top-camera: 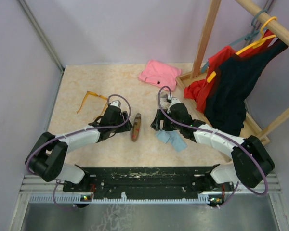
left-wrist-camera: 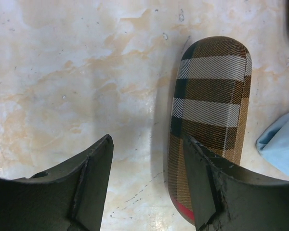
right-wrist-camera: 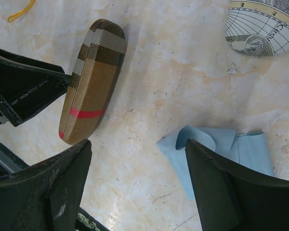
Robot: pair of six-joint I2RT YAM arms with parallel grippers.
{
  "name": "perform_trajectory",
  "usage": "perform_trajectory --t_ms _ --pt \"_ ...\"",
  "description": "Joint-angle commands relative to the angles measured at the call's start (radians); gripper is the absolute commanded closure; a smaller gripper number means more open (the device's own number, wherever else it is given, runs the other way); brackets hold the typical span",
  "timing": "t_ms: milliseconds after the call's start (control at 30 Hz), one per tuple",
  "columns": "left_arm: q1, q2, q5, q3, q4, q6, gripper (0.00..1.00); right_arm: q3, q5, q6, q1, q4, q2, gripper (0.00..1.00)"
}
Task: Organize the sunglasses
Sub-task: Adjust the sunglasses case at the center of the board, then pick up the sunglasses case from the center of the board.
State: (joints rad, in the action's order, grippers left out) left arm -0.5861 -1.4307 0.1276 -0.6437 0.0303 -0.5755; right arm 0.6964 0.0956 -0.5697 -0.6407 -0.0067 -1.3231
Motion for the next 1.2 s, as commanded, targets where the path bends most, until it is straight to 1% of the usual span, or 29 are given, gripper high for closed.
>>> perform_trajectory --t_ms 0,467,633,800,967,1100,1167 --pt "-0.001 -0.009 -0.04 -0.028 0.031 0.017 0.34 0.033 -0.021 -0.006 -0.008 0.046 0.007 0.21" --pt "-0.039 -0.041 -0.07 -0.058 0.042 0.019 0.36 0.029 -0.086 0.012 -0.007 0.005 0.027 0.21" --pt "-0.04 -0.006 -0.034 -0.058 0.011 0.013 0.36 0.054 -0.136 0.022 -0.008 -0.046 0.016 0.21" --pt "-0.038 0.096 0.079 -0.038 -0.058 -0.032 0.33 0.168 -0.322 0.045 -0.086 -0.173 -0.047 0.22" --pt "-0.038 0.211 0.192 -0.017 -0.134 -0.067 0.31 0.298 -0.376 0.013 -0.177 -0.2 -0.16 0.22" --pt "-0.038 0.291 0.278 0.01 -0.195 -0.109 0.24 0.441 -0.523 -0.041 -0.248 -0.327 -0.289 0.21" --pt "-0.038 0.327 0.291 0.026 -0.208 -0.112 0.22 0.479 -0.583 -0.076 -0.269 -0.366 -0.337 0.2"
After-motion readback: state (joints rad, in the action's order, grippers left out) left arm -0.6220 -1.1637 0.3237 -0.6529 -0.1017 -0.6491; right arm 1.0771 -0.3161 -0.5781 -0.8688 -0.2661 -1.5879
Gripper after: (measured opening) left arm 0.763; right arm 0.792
